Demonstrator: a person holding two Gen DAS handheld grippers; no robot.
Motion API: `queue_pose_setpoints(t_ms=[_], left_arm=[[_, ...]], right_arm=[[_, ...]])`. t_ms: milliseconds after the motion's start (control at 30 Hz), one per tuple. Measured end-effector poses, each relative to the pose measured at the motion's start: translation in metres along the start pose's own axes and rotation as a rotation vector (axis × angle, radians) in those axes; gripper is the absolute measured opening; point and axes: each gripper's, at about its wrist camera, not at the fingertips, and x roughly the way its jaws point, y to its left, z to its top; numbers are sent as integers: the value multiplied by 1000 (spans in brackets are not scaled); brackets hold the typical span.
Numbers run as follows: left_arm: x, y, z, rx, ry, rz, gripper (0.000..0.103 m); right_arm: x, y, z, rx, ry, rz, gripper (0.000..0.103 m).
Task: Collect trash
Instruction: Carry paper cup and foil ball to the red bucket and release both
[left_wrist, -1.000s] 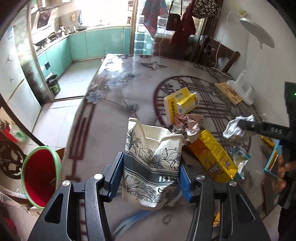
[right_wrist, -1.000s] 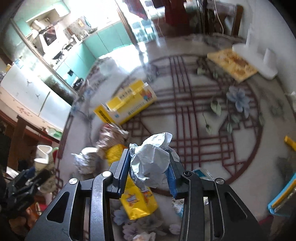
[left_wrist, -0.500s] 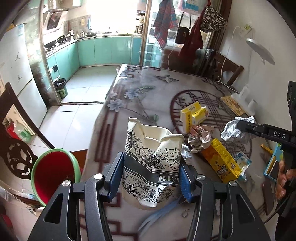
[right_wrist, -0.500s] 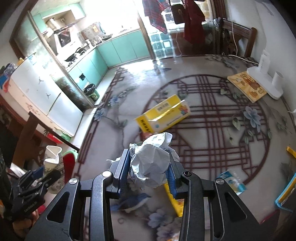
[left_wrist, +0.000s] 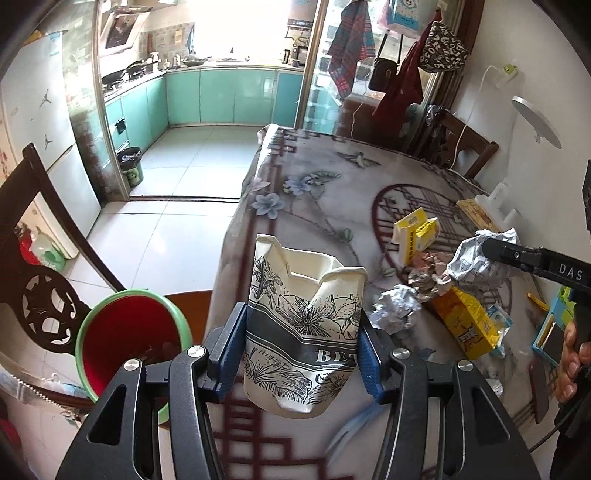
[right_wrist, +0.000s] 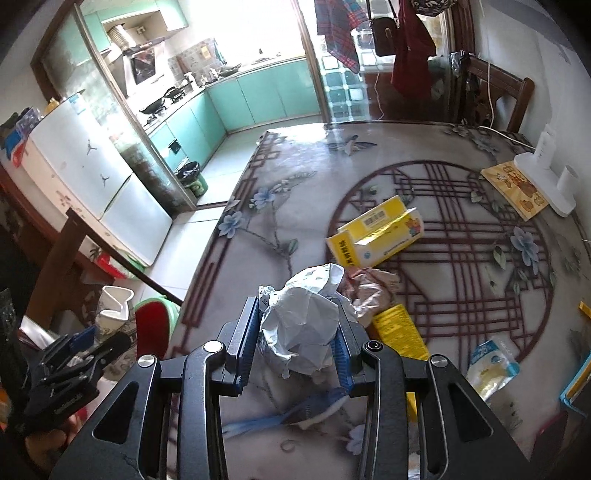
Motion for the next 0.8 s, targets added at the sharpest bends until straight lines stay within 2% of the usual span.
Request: queue_pose_setpoints(t_ms=[300, 800], left_arm=[[-3, 46, 2, -48, -13, 24, 53], [-1, 91, 6, -71, -21, 10, 53]], right_arm=[[10, 36, 0, -23, 3, 12, 35], [18, 92, -4, -68, 17, 26, 35]])
